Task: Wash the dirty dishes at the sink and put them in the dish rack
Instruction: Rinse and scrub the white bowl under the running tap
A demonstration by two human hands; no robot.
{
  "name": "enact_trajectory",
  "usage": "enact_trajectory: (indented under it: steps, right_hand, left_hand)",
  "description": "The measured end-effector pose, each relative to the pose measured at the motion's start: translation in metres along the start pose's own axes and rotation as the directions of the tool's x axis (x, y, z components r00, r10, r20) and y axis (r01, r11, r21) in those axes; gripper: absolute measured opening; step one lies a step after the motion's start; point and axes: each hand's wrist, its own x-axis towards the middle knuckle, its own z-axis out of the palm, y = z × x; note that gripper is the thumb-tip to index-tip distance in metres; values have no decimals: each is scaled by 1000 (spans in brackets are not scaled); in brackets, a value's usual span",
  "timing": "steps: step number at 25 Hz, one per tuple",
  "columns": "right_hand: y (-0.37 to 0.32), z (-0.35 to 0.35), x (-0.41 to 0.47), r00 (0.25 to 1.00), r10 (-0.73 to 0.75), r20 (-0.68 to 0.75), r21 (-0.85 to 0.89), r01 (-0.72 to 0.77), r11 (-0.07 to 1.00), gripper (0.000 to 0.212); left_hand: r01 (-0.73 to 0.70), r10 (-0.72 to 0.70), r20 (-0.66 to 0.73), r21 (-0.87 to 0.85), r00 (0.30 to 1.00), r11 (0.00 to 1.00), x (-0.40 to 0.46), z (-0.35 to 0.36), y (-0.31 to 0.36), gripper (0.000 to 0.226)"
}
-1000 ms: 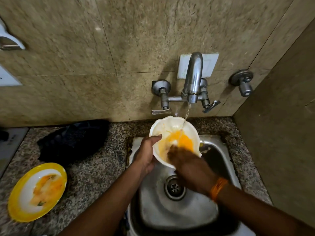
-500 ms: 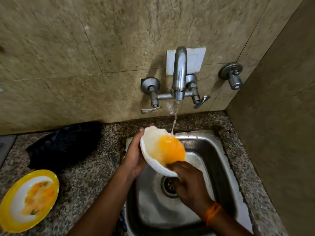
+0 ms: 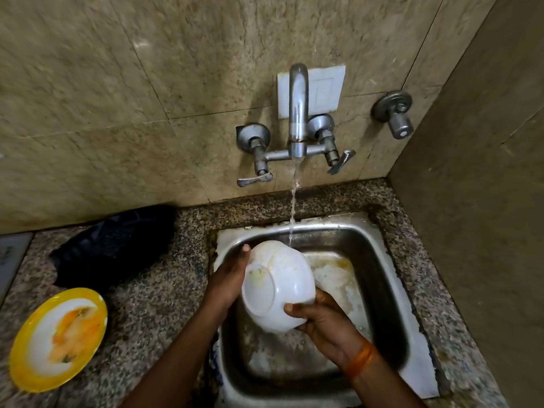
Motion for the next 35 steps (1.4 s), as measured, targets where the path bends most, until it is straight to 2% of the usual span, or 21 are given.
enact_trajectory:
  steps: [2,5,7,9,10,11,12,13,14,16,18,20,23,24,25,27,29,31,32,34,35]
  right_hand:
    - [-2,0,-1,1000,-12,17,1,12,1000,62]
    - [-7,-2,-4,1000,-27,12,-61,28,998,62]
    - [-13,-3,-4,998,-69,0,-204,67,977,61]
    - [-21,0,-2,981,-194,11,-424,180,887,54]
    - [-24,4,-4,959,-282,39,-563,254,786,48]
    - [-27,5,-4,909,-404,107,-726,349,593,42]
    - [-29,5,-2,830,-504,241,-869,416,269,39]
    - [-32,5,0,756,-520,397,-907,410,-97,40]
    - [-35,3,2,726,-477,495,-863,349,-364,46]
    - [-44,0,7,740,-418,526,-789,242,-564,54]
    - [-53,-1,11,800,-382,463,-819,221,-530,50]
    - [-54,9,11,894,-261,364,-893,256,-369,69]
    - [-60,27,22,885,-137,445,-895,433,-109,85]
    - [-68,24,29,871,-148,469,-883,458,-104,85]
    - [-80,18,37,875,-155,458,-885,434,-167,87]
    - [-107,2,51,919,-218,330,-907,244,-344,105]
    - [-120,-2,51,929,-305,212,-892,56,-449,119]
    - [-112,13,40,923,-304,237,-902,93,-423,111]
    - [-105,23,32,915,-255,311,-914,215,-343,97]
    - [-98,39,19,889,-97,447,-894,441,-77,70]
    - [-99,38,22,863,-67,500,-866,499,-31,67]
  left_hand:
    - [29,-28,-22,37,999,999,2,1,-6,53]
    - [37,-38,-19,-41,999,998,1,4,2,37]
    - [67,-63,30,-150,998,986,-1,10,11,28]
    - [169,-153,93,-194,984,966,-1,17,22,42]
    - [254,-223,148,-249,964,935,2,18,27,58]
    - [338,-278,221,-311,935,888,4,18,34,70]
    - [396,-299,299,-356,906,846,7,17,40,74]
    - [430,-295,362,-385,884,816,10,17,47,73]
    - [444,-283,400,-400,872,802,12,16,52,67]
    - [413,-235,409,-427,882,805,15,20,61,53]
    - [340,-189,341,-466,921,817,19,28,64,45]
    - [221,-105,256,-482,961,848,23,38,66,45]
    - [117,-4,242,-452,970,885,13,53,69,35]
    - [123,-6,245,-464,970,877,10,55,69,30]
    - [140,-13,259,-478,966,867,8,56,69,29]
    - [141,7,277,-509,961,849,11,53,68,35]
    - [95,43,228,-560,973,823,16,51,72,39]
    - [56,35,142,-594,989,803,22,50,75,41]
    - [36,38,110,-595,993,803,24,50,76,42]
    - [-13,80,91,-576,993,817,23,51,75,51]
    - [-19,96,111,-551,989,834,22,52,72,57]
